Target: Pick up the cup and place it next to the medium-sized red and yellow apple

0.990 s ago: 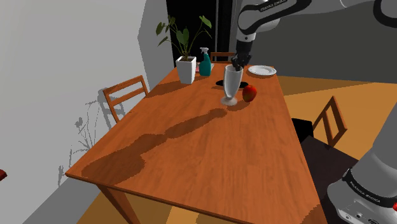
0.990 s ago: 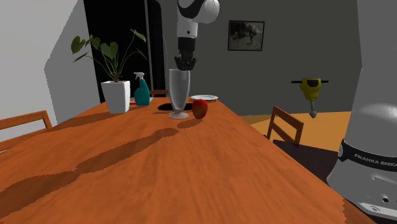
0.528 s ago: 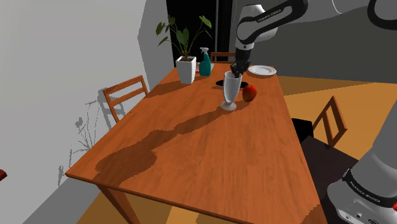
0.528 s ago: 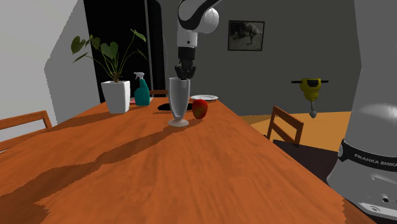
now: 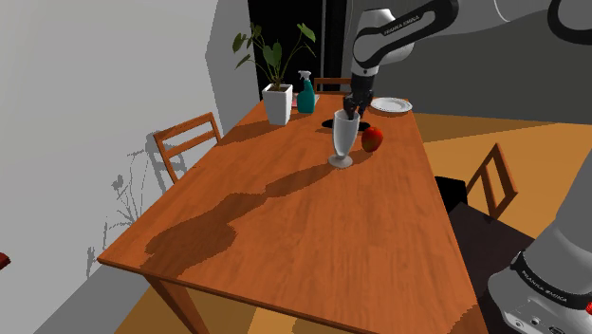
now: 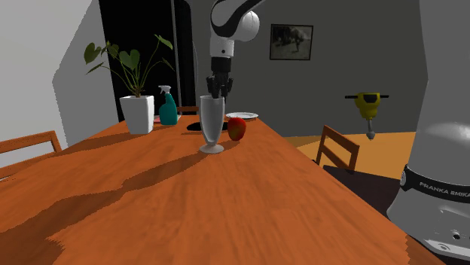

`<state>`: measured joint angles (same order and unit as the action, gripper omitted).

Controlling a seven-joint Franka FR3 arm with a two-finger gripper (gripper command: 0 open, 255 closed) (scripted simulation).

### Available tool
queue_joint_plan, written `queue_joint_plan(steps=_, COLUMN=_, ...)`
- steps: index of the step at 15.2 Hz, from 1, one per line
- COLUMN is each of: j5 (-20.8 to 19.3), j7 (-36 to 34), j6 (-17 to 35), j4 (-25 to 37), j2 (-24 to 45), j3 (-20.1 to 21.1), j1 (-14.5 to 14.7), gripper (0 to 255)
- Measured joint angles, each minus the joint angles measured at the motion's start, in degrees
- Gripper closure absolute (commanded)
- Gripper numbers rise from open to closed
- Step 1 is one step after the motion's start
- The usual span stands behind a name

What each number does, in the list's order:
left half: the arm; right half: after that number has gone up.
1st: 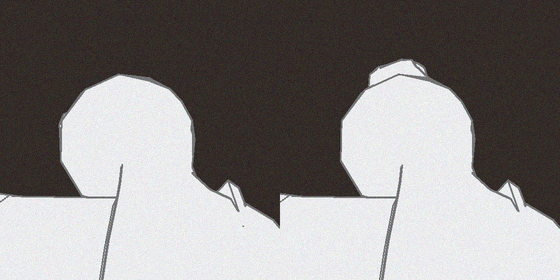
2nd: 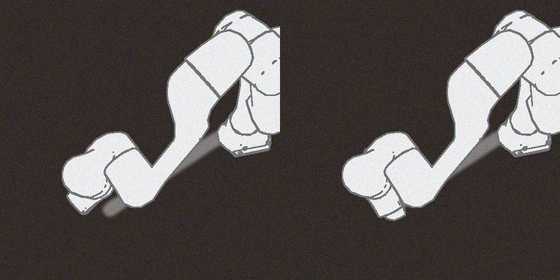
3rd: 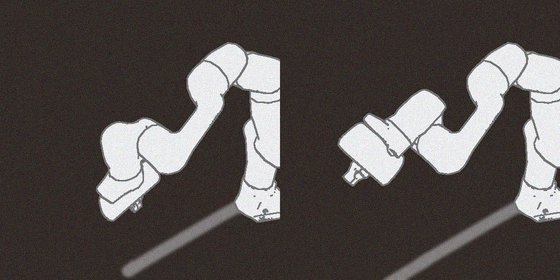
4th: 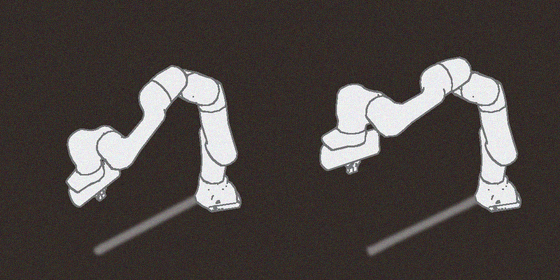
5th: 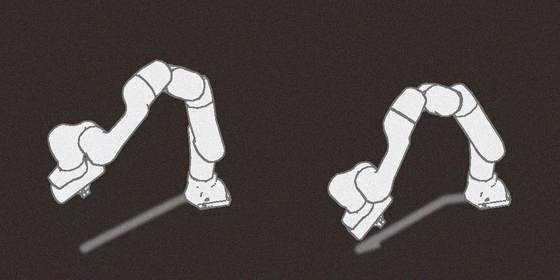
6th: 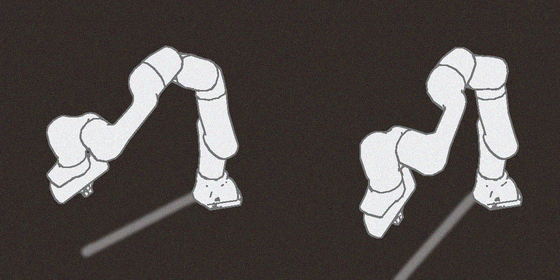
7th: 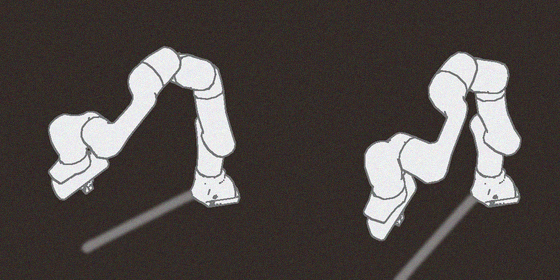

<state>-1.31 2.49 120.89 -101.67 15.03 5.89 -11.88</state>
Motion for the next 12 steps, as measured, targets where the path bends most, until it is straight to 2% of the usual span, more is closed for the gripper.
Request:
queue_joint_plan(steps=5, j5=0.00, j7=0.00, j6=0.01, j4=0.02, j2=-0.01, j3=0.00, j1=0.00, gripper=0)
queue_joint_plan(steps=9, j5=0.28, j7=0.17, j6=-4.71, j4=2.60, j2=-2.23, j3=0.06, j1=-0.08, gripper=0)
queue_joint_plan(steps=12, j5=0.32, j7=0.18, j6=-6.12, j4=3.72, j2=-2.49, j3=0.08, j1=-0.08, gripper=0)
